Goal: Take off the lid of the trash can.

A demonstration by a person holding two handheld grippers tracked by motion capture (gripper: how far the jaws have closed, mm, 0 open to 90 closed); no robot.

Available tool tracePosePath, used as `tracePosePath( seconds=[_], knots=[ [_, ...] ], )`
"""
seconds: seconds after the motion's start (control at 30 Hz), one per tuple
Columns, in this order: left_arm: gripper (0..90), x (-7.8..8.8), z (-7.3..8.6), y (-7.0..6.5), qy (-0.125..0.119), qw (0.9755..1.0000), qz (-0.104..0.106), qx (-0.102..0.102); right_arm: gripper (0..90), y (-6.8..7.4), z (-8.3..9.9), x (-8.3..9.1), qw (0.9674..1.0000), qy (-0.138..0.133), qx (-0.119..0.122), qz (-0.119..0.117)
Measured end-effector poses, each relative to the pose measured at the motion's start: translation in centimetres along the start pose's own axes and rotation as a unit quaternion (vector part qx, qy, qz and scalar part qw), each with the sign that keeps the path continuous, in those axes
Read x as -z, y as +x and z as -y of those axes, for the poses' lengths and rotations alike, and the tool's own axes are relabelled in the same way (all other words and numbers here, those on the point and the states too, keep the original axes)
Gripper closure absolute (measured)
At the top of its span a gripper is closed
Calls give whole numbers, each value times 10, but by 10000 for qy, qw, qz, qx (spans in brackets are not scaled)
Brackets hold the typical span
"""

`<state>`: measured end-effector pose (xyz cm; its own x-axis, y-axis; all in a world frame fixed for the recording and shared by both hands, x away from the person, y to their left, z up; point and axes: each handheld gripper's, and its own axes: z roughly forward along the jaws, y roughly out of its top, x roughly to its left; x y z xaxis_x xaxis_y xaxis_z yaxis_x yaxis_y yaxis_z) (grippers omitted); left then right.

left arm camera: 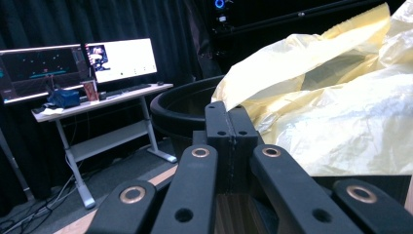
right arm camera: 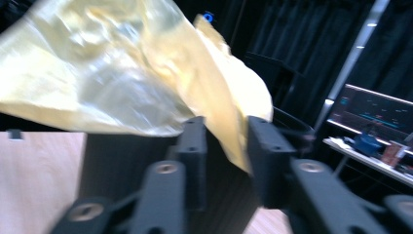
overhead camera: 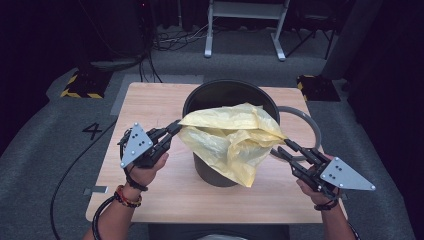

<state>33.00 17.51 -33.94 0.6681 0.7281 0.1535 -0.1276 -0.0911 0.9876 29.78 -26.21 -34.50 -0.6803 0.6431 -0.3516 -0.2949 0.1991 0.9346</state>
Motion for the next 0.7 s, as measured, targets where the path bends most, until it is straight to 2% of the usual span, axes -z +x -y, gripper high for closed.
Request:
tracePosePath(
  seconds=[0.03, 0.1, 0.2, 0.3, 0.53, 0.63, 0.7],
  knots=[
    [900, 0, 0, 0, -4, 10000, -8, 13, 609, 1, -4, 0, 10000, -27, -50, -68],
    [900, 0, 1, -1, 1, 10000, -14, 1, 565, 3, -10, 0, 10000, -24, 28, -22],
    [900, 0, 0, -3, -13, 10000, -20, -68, 477, 6, -15, 0, 9999, -38, -66, -143],
    [900, 0, 0, -4, -7, 10000, -23, -95, 387, 13, -19, -3, 9997, 128, 136, -164],
    [900, 0, -2, -6, 15, 9998, -39, -189, 361, 20, -34, -7, 9993, 6, 374, -73],
    [900, -1, -3, -7, 40, 9997, -52, -250, 329, 21, -41, -11, 9981, 62, 620, -8],
    [900, -2, -4, -8, 41, 9997, -20, -232, 360, 21, -44, -14, 9976, 91, 690, -11]
  ],
)
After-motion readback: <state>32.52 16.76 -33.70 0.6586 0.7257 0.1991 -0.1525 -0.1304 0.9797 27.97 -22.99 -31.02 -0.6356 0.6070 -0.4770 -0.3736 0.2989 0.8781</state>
